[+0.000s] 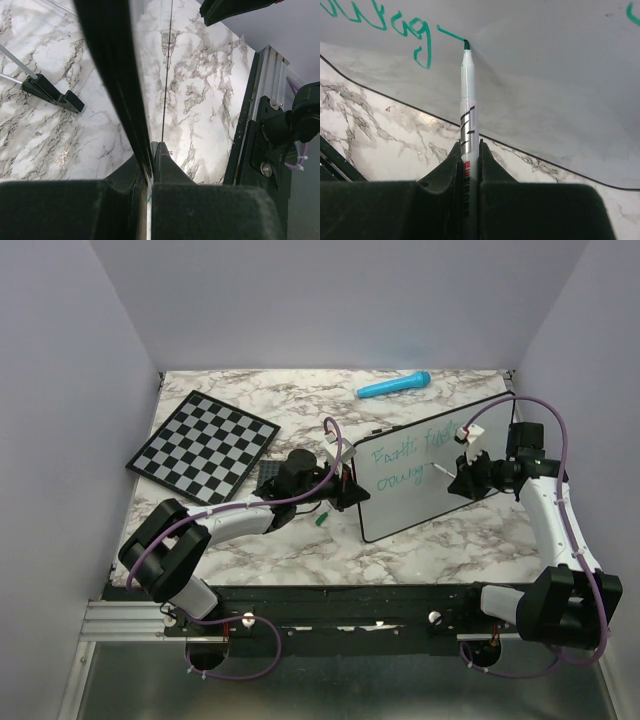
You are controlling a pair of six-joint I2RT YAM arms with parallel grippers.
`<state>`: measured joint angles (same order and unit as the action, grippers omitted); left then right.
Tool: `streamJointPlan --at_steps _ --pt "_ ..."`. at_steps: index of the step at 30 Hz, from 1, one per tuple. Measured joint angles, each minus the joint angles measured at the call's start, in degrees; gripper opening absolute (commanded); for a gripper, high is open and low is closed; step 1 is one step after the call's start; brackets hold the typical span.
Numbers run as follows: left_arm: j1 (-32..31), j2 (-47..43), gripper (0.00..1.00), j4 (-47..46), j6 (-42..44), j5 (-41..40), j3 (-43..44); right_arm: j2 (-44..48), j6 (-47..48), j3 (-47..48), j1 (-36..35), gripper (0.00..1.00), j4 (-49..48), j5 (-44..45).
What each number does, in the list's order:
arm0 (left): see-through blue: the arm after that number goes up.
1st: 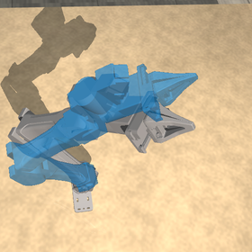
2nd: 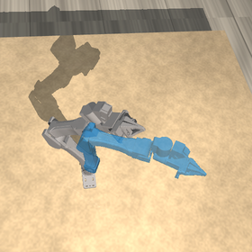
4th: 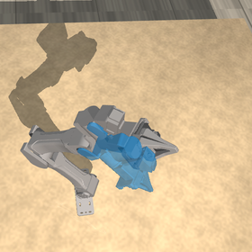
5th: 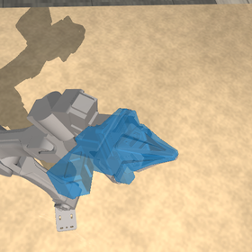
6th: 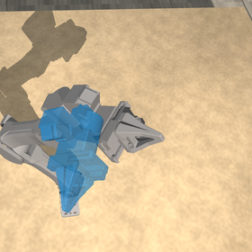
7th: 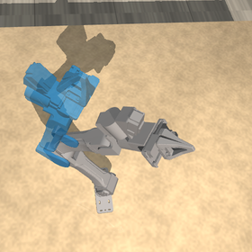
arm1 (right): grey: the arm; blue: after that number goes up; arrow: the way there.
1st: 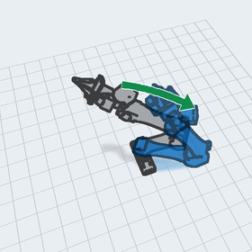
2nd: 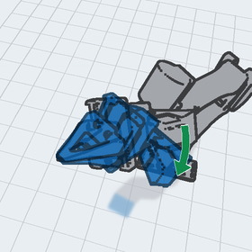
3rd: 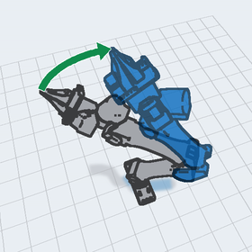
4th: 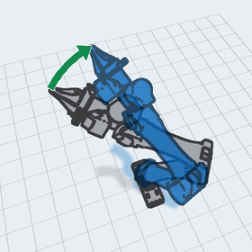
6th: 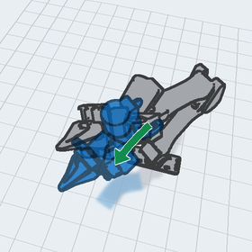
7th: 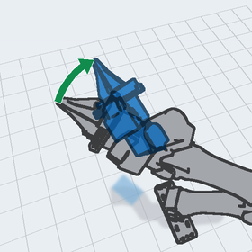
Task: Write a sentence on the whiteboard
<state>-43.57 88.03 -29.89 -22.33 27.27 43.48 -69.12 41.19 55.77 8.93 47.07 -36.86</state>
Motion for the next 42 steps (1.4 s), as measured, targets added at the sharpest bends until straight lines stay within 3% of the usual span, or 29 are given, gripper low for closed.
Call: streamJointPlan --at_steps 42 --pt "0.1 0.5 0.0 -0.3 -0.7 0.0 0.2 -2.2 2.1 0.7 -1.0 0.01 1.0 -3.0"
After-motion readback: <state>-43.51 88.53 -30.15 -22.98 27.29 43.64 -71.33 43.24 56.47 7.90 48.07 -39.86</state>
